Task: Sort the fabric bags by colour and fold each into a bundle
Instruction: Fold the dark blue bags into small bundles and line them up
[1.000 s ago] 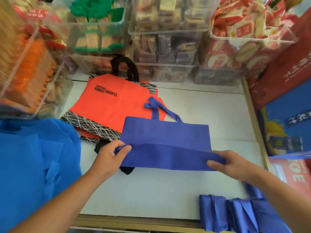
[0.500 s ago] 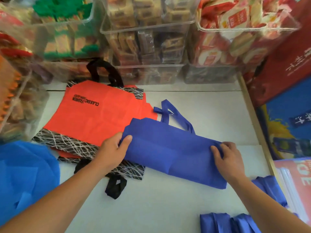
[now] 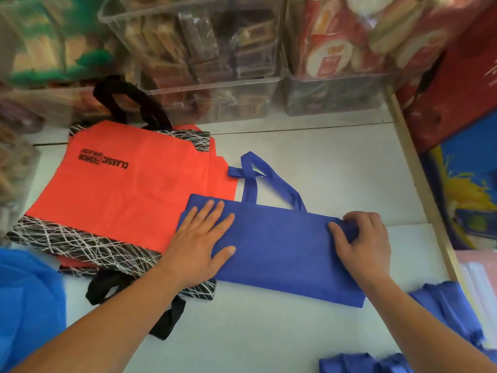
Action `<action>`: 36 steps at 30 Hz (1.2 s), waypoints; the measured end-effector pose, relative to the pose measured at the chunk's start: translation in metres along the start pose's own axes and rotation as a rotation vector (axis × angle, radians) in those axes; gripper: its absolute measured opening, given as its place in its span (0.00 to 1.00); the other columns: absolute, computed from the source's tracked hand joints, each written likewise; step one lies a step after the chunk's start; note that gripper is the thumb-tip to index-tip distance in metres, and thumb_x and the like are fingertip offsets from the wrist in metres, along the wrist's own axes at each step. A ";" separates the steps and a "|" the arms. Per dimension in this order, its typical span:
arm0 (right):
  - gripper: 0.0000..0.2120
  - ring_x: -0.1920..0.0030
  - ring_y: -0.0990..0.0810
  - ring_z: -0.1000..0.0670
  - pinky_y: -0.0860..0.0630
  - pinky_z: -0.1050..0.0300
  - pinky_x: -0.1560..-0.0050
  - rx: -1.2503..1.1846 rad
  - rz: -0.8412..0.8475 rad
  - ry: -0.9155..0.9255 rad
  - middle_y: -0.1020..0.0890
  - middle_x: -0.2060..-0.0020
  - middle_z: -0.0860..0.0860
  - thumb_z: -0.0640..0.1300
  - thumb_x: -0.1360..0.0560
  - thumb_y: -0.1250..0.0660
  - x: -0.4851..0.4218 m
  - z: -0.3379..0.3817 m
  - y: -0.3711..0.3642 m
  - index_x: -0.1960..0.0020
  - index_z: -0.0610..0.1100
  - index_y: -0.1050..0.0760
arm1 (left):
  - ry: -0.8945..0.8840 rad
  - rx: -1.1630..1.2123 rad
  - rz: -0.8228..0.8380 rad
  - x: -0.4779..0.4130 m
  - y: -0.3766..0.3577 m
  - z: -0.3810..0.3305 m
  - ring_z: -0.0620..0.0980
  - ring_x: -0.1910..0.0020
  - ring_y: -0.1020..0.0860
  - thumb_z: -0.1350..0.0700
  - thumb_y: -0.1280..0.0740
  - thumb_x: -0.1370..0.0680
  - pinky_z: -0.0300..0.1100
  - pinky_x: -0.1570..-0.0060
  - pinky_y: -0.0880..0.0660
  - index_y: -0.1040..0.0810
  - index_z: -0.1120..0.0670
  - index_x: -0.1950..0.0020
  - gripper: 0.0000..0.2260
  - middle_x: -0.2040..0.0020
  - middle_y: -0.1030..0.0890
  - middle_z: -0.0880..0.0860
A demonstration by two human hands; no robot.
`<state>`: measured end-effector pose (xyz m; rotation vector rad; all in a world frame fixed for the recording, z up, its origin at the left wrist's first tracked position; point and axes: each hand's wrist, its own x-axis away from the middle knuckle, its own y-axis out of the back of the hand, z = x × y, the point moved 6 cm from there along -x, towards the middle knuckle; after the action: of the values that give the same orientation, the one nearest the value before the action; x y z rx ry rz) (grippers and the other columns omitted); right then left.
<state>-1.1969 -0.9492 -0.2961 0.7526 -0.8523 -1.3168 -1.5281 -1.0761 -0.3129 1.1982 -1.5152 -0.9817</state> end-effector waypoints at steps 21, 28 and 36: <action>0.35 0.17 0.52 0.39 0.54 0.36 0.19 0.465 0.168 0.419 0.47 0.16 0.49 0.74 0.22 0.51 0.060 0.057 -0.074 0.18 0.63 0.44 | -0.441 -0.251 0.016 0.023 -0.017 0.008 0.58 0.17 0.46 0.28 0.44 0.20 0.71 0.25 0.46 0.38 0.40 0.19 0.33 0.16 0.43 0.52; 0.34 0.17 0.50 0.44 0.54 0.34 0.20 0.129 0.268 0.607 0.46 0.17 0.50 0.73 0.25 0.39 0.076 0.063 -0.038 0.22 0.62 0.33 | -0.339 -0.275 0.244 0.026 -0.014 -0.002 0.62 0.19 0.41 0.37 0.55 0.14 0.76 0.32 0.38 0.36 0.42 0.20 0.25 0.18 0.38 0.54; 0.18 0.41 0.16 0.43 0.16 0.47 0.60 0.215 0.233 0.786 0.32 0.21 0.52 0.60 0.18 0.42 0.074 0.028 -0.003 0.42 0.54 0.17 | -0.029 0.240 0.547 0.036 0.042 -0.040 0.41 0.18 0.52 0.39 0.47 0.14 0.52 0.19 0.52 0.38 0.36 0.20 0.21 0.18 0.45 0.38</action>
<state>-1.2186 -1.0229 -0.2777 1.1895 -0.4203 -0.6295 -1.5017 -1.1042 -0.2560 0.8503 -1.8864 -0.4626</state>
